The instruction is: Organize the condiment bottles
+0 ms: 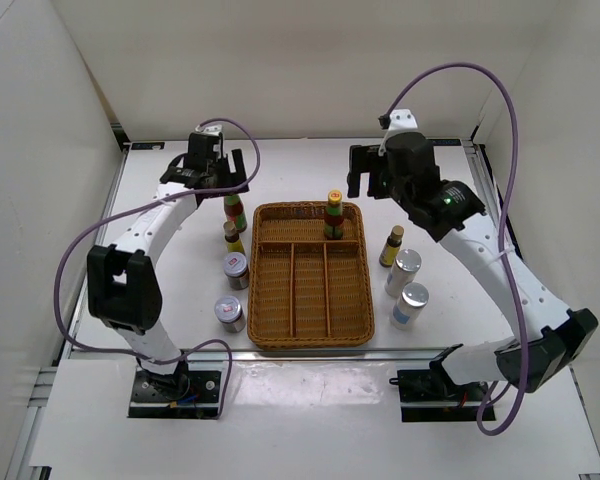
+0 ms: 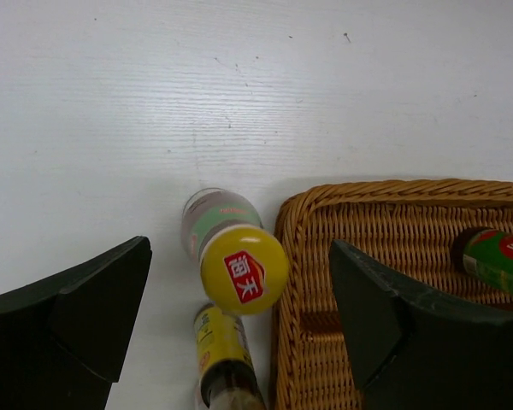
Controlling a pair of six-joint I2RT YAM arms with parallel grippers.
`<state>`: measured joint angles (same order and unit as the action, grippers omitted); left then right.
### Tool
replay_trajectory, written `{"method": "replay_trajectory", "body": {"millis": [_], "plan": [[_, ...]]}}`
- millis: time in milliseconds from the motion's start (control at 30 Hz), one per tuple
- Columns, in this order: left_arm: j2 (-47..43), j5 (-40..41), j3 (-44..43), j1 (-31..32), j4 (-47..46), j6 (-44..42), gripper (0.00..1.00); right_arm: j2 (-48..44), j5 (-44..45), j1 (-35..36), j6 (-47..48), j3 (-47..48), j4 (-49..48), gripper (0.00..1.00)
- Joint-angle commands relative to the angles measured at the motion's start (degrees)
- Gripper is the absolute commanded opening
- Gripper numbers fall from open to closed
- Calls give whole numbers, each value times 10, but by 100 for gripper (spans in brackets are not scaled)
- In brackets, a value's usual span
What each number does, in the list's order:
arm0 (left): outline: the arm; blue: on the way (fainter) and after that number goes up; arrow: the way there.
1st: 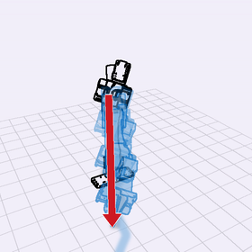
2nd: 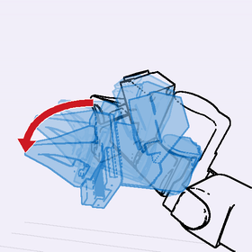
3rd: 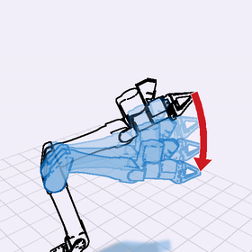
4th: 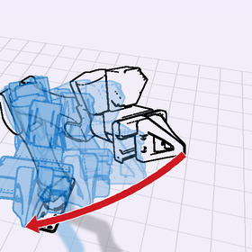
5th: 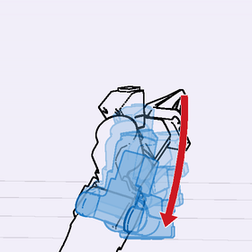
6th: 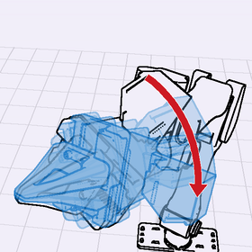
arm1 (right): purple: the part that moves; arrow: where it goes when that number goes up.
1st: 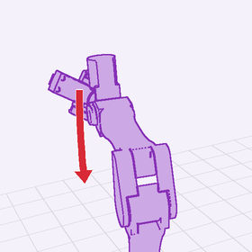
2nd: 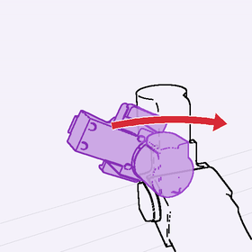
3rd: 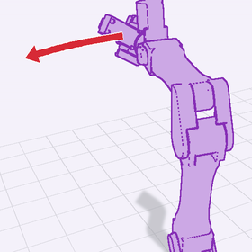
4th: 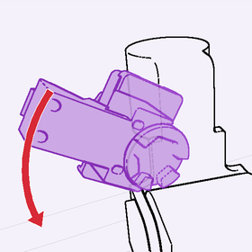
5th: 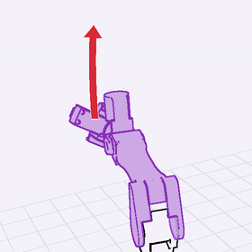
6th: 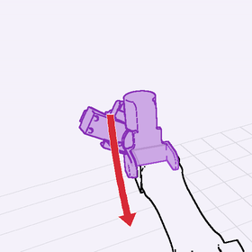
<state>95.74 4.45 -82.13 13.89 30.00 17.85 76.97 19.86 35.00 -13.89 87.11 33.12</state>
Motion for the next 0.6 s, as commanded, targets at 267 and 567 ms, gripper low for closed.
{"method": "replay_trajectory", "body": {"millis": [267, 567], "plan": [[29, 21, -51, 5, -8, -40, 51, -54, 26, 3, 11, -37, 18, 100], [-13, 40, -157, 11, 37, -51, 12, -60, 37, 3, 17, -26, 43, 100]]}}
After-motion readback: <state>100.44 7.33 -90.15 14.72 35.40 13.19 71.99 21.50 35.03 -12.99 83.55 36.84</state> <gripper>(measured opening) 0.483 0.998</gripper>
